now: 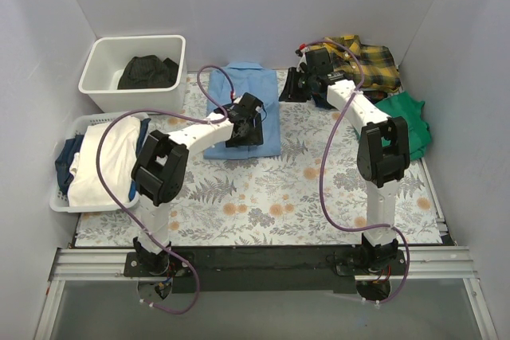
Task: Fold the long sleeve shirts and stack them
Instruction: Fold the shirt
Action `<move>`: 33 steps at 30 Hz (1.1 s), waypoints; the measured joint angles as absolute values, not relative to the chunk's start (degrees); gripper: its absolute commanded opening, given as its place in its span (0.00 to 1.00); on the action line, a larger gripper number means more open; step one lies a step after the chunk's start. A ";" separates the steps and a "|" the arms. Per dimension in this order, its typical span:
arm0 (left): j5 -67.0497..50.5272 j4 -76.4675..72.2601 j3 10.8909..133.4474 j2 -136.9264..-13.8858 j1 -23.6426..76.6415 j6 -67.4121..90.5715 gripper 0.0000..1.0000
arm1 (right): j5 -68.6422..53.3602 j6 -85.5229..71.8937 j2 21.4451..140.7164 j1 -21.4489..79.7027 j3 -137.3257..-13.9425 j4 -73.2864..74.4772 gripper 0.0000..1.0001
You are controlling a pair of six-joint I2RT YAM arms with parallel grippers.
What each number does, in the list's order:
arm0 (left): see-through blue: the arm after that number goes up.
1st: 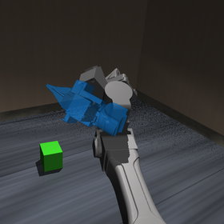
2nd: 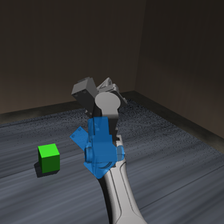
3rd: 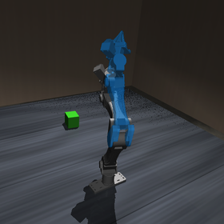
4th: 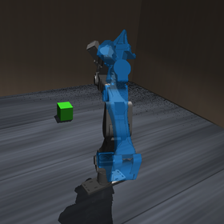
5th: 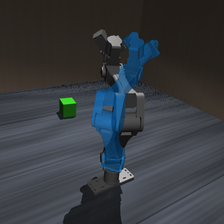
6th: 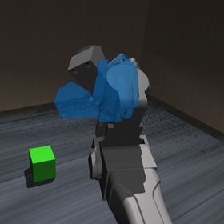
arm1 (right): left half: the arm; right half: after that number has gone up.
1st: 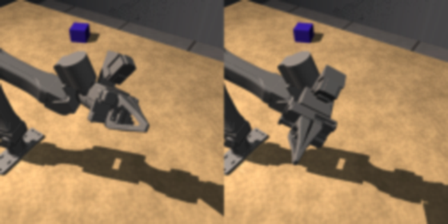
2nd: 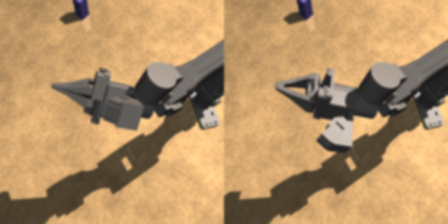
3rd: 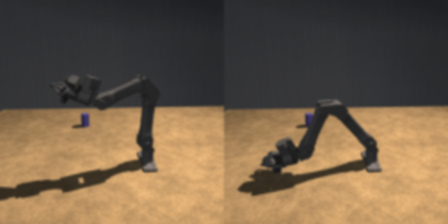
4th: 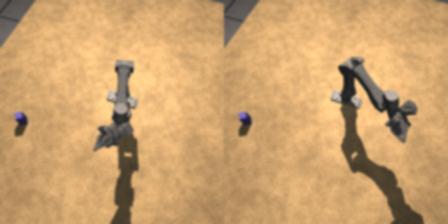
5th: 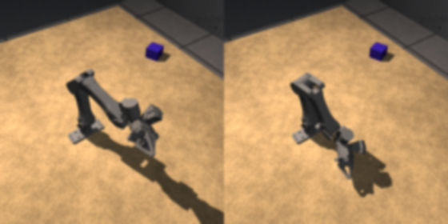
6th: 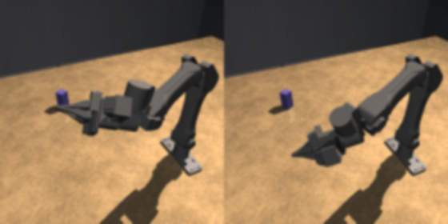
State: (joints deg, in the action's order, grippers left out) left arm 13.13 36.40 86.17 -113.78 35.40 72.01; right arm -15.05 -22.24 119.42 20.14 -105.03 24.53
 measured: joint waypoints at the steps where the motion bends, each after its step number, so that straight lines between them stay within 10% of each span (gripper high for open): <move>1: 13.10 35.62 86.02 -113.78 35.86 72.01 0.69 | -14.92 -22.17 119.42 20.14 -104.73 24.60 0.35; 12: 12.62 29.65 82.39 -115.74 37.12 71.83 0.66 | -14.68 -21.21 119.37 19.49 -101.30 25.80 0.34; 19: 10.74 26.92 74.48 -110.63 36.82 70.87 0.45 | -14.70 -20.82 119.17 18.70 -100.86 25.76 0.34; 33: 4.86 46.41 51.99 -82.39 36.86 75.72 0.63 | -17.06 -20.34 121.19 19.55 -104.40 27.14 0.36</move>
State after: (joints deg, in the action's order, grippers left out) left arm 4.86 46.41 51.99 -82.39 36.86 75.72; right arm -17.06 -20.34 121.19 19.55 -104.40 27.14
